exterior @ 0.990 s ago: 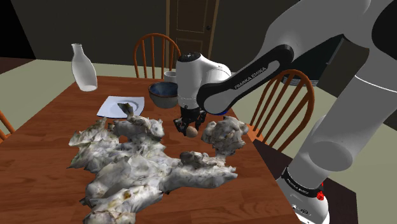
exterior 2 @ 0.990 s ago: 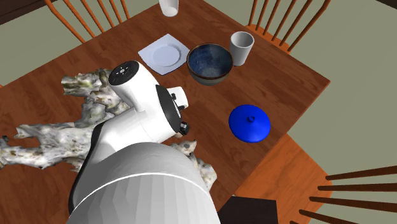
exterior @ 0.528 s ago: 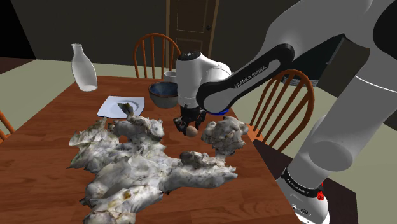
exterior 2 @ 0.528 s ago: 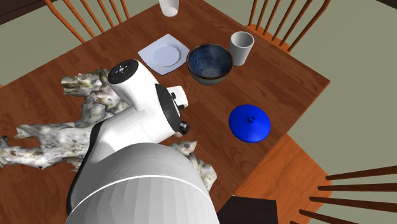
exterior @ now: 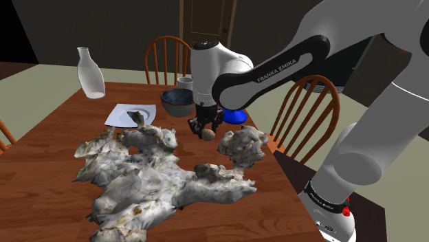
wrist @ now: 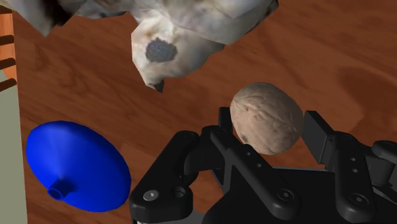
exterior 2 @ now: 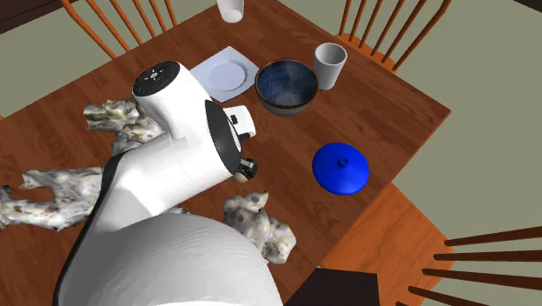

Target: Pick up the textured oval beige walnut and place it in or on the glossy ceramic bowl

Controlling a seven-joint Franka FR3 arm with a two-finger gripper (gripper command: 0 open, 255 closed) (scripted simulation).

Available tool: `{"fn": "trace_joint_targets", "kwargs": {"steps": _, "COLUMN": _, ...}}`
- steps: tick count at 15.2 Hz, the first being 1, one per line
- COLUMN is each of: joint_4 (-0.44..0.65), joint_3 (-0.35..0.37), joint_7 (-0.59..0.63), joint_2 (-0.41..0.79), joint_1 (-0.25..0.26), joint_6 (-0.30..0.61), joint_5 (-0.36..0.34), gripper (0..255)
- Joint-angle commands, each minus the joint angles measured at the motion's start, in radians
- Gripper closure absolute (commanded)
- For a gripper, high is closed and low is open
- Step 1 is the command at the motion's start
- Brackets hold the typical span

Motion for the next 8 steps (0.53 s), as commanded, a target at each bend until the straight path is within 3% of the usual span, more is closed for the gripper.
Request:
{"fn": "trace_joint_targets", "kwargs": {"steps": 1, "joint_4": 0.012, "joint_3": -0.003, "joint_7": -0.013, "joint_2": -0.017, "joint_1": 0.001, "joint_6": -0.026, "joint_5": 0.011, "gripper": 255}}
{"fn": "trace_joint_targets", "kwargs": {"steps": 8, "joint_4": 0.064, "joint_3": -0.011, "joint_7": -0.049, "joint_2": -0.065, "joint_1": 0.006, "joint_6": -0.118, "joint_5": 0.042, "gripper": 255}}
